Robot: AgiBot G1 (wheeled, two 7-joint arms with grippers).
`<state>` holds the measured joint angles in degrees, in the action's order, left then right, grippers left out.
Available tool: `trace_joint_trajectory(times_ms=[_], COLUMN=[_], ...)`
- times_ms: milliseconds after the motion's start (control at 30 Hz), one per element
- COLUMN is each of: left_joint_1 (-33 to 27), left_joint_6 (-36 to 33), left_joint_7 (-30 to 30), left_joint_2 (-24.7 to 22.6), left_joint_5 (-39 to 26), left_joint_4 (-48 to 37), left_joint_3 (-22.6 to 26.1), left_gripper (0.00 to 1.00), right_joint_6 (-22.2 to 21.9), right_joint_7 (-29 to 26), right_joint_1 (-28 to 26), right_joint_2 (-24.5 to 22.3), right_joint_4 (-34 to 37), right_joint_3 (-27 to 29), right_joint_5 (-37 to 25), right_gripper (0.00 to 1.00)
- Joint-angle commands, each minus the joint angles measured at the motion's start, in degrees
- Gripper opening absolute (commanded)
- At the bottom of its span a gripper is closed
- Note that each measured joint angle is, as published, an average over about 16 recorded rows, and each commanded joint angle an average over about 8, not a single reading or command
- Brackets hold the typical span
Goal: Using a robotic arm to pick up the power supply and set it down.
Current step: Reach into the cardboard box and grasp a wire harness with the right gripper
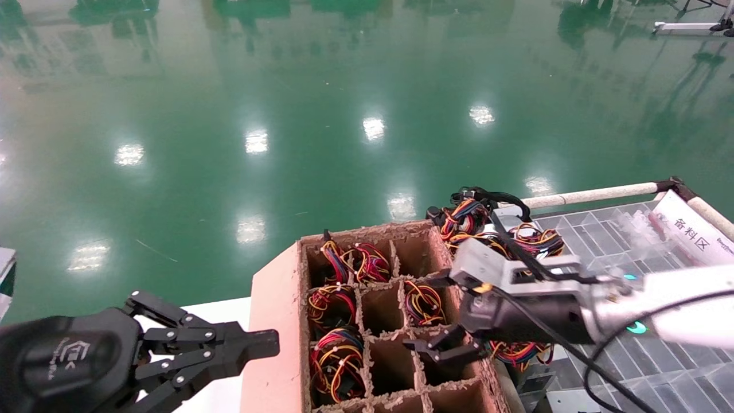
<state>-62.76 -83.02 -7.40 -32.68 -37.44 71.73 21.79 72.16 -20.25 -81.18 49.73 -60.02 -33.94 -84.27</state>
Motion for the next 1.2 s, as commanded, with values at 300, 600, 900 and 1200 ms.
trace_joint_trajectory(times_ms=[300, 600, 900, 1200], left_joint_1=[0.0, 0.0, 0.0, 0.0], left_joint_6=[0.0, 0.0, 0.0, 0.0], left_joint_7=[0.0, 0.0, 0.0, 0.0], left_joint_2=[0.0, 0.0, 0.0, 0.0], left_joint_5=[0.0, 0.0, 0.0, 0.0], left_joint_4=[0.0, 0.0, 0.0, 0.0], left_joint_3=[0.0, 0.0, 0.0, 0.0], left_gripper=[0.94, 1.00, 1.00, 1.00], right_joint_6=[-0.7, -1.7, -2.0, -1.7], right_joint_7=[2.4, 3.5, 3.4, 2.4], right_joint_1=[-4.5, -6.0, -7.0, -7.7], right_joint_2=[5.4, 7.4, 8.7, 9.2], right_joint_4=[8.2, 12.7, 15.4, 16.9], right_joint_3=[-2.5, -3.3, -4.2, -4.8], right_joint_5=[-4.6, -6.4, -8.1, -9.0], right_gripper=[0.00, 0.00, 0.00, 0.00])
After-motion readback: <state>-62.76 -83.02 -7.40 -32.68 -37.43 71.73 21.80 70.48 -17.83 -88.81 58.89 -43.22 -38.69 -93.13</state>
